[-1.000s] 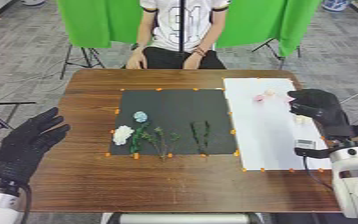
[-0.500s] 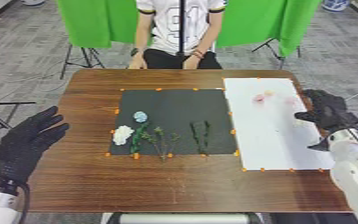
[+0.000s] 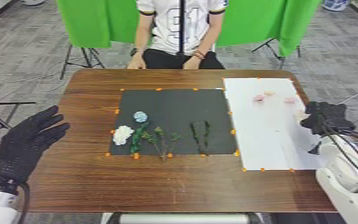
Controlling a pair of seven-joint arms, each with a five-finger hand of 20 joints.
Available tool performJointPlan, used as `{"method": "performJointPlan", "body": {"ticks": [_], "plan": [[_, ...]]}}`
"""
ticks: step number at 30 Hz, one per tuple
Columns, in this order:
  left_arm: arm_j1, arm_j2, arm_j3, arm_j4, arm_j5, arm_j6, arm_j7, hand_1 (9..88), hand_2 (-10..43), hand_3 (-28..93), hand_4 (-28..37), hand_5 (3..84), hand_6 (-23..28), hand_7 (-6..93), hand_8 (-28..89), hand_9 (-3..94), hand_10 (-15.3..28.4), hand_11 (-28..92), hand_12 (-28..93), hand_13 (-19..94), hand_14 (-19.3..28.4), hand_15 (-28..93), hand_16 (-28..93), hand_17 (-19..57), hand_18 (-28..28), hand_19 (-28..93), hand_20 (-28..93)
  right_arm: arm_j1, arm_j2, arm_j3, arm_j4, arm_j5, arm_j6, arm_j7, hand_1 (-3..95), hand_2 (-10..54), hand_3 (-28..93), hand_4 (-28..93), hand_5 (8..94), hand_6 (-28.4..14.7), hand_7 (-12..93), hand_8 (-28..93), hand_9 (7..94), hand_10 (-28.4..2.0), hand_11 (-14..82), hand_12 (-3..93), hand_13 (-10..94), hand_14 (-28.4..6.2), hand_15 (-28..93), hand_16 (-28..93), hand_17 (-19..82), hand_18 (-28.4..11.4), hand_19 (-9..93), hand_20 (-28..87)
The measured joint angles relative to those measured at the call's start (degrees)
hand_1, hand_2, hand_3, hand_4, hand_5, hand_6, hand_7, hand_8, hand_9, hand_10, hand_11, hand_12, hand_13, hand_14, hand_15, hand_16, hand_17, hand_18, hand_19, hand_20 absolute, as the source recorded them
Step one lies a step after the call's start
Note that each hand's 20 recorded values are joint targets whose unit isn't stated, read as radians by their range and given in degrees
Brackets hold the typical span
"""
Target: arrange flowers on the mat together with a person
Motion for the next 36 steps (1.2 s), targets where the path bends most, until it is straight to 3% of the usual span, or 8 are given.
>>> {"method": "performJointPlan", "body": {"ticks": [1,3,6,14,19,23,30,36], "plan": [[0.0,0.05,0.02,0.01,0.0,0.0,0.0,25.5,0.5,71,-25.5,41.1,6.1,13.3,-8,33.5,14.0,21,14,27,16.6,36,1,-7.1,23.5,49,16,0.5,0.1,-0.5,0.5,0.0,0.3,0.0,44.2,-9.5,78,-28,52.4,2.6,47,-3,65.8,-6.9,29.6,45.5,60,-5.9,59,30,22,-16.3,64,42],[0.0,0.14,0.06,0.02,-0.02,0.0,0.02,25.2,0.6,71,-25.7,41.1,6.1,13.2,-8,33.6,14.1,21,14,27,16.5,36,1,-7.1,23.5,49,16,1.4,0.2,-1.5,1.6,0.2,0.8,-0.1,49.1,-8.7,75,-28,59.9,3.2,51,0,73.7,-6.6,28.3,52.5,66,-5.4,61,34,25,-16.0,65,43],[-0.1,0.15,0.15,0.04,-0.03,-0.03,0.05,25.0,0.6,71,-25.9,41.1,6.1,13.3,-8,33.6,14.1,21,14,27,16.5,36,1,-7.1,23.5,49,16,3.0,0.3,-2.7,2.9,0.6,1.8,-0.3,51.3,-8.7,75,-28,65.2,3.4,51,1,79.1,-5.4,28.6,55.3,70,-5.0,65,30,27,-15.7,67,44],[-0.3,0.0,0.23,0.05,0.0,-0.06,-0.02,25.0,0.7,71,-26.1,41.2,6.2,13.2,-8,33.6,14.0,21,14,27,16.6,36,1,-7.1,23.5,49,16,2.6,-0.1,-2.1,2.1,1.4,3.6,-3.7,50.2,-9.5,79,-28,67.9,2.9,51,1,81.5,-5.0,28.6,55.8,72,-4.9,65,32,28,-15.7,67,44],[-0.1,-0.25,0.1,0.01,0.01,-0.06,-0.07,25.1,0.7,71,-26.1,41.2,6.2,13.2,-8,33.6,14.0,21,14,27,16.6,36,1,-7.1,23.6,49,16,0.5,-1.2,-2.5,-4.0,3.3,11.7,-7.7,50.0,-9.5,80,-28,68.0,2.9,51,2,81.6,-5.0,28.6,55.9,72,-4.8,65,32,28,-15.6,67,45],[0.0,-0.47,0.18,0.0,0.01,-0.05,-0.22,25.1,0.7,71,-26.1,41.2,6.2,13.1,-8,33.4,14.1,21,14,27,16.6,36,1,-7.1,23.5,49,16,3.1,-2.8,-8.7,-8.9,7.4,17.0,-14.8,49.8,-9.5,80,-28,68.2,2.8,51,1,81.7,-5.2,28.5,55.8,72,-4.7,65,33,28,-15.5,68,45],[-0.4,-0.43,0.86,0.03,0.01,-0.04,-0.88,25.1,0.8,71,-26.1,41.2,6.2,13.2,-8,33.5,14.0,21,14,27,16.7,36,1,-7.1,23.5,49,16,15.3,-9.6,-23.1,-7.2,11.2,10.2,-30.2,50.3,-9.5,79,-28,69.2,3.0,50,-1,82.3,-5.2,27.7,54.7,72,-4.7,65,32,28,-15.5,67,45],[-0.8,-0.37,1.17,0.04,0.03,0.02,-1.38,25.1,0.8,71,-26.0,41.3,6.2,13.1,-8,33.5,14.0,21,14,27,16.7,36,1,-7.1,23.4,49,16,23.5,-14.5,-32.8,-1.0,11.5,8.0,-32.4,50.5,-9.5,78,-28,69.2,3.1,50,-1,82.7,-5.2,26.7,54.9,72,-4.7,65,33,29,-15.4,67,45]]}}
